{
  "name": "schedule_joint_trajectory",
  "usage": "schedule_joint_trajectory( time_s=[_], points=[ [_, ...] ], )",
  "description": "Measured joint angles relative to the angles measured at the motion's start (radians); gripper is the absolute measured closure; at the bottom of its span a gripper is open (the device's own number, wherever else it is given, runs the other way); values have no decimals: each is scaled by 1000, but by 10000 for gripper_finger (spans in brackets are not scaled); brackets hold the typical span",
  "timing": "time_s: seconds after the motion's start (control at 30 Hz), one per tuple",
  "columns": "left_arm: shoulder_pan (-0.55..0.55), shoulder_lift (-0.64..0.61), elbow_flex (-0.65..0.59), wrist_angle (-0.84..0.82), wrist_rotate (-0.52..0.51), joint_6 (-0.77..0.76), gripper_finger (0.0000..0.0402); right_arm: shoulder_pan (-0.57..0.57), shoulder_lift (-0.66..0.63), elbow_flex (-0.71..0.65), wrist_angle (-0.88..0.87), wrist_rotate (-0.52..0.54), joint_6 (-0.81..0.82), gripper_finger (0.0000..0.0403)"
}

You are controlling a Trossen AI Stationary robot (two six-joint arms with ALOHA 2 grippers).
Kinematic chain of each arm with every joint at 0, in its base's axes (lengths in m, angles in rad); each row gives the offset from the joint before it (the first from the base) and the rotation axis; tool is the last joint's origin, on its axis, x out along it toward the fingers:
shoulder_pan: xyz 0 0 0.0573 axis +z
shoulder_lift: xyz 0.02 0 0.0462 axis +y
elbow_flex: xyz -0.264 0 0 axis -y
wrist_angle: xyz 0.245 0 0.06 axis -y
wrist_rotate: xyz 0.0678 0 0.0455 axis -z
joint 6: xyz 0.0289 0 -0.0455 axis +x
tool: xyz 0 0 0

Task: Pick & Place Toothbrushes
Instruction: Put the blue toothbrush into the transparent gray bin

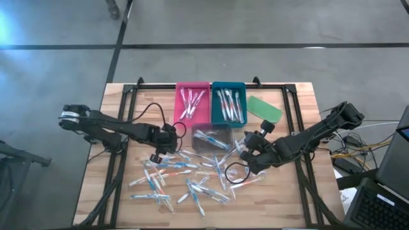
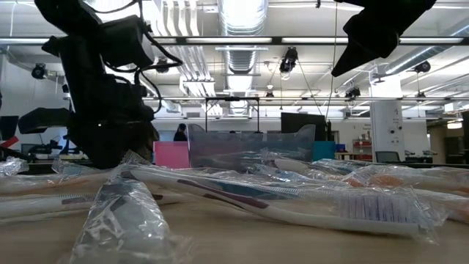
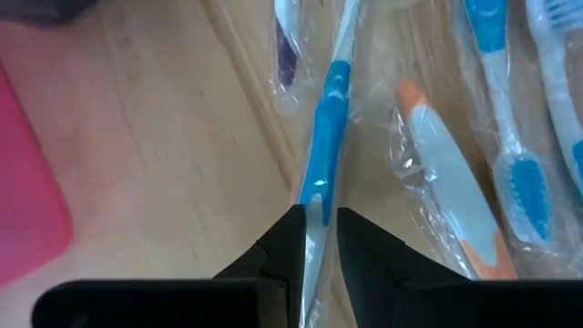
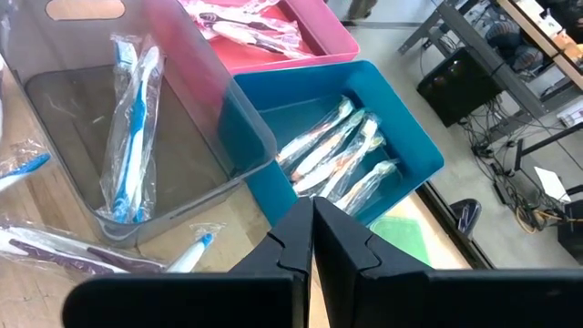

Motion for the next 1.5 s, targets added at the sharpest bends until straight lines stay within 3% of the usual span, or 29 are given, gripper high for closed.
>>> schedule_joint_trajectory(
  time_s=[0.3, 0.7, 1.1, 1.27, 1.5],
  points=[
    [4, 9, -15, 5, 1, 0, 330, 0, 0, 0, 0, 0, 0, 394],
    [9, 137, -10, 9, 0, 48, 332, 0, 0, -5, 1, 0, 0, 394],
    [9, 134, 12, -11, -9, 85, 365, 0, 0, -20, 12, 0, 0, 394],
    [9, 104, 64, -129, -11, 60, 360, 0, 0, -22, 15, 0, 0, 394],
    [7, 57, 216, -439, -14, -103, 370, 0, 0, -25, 17, 1, 0, 394]
  ],
)
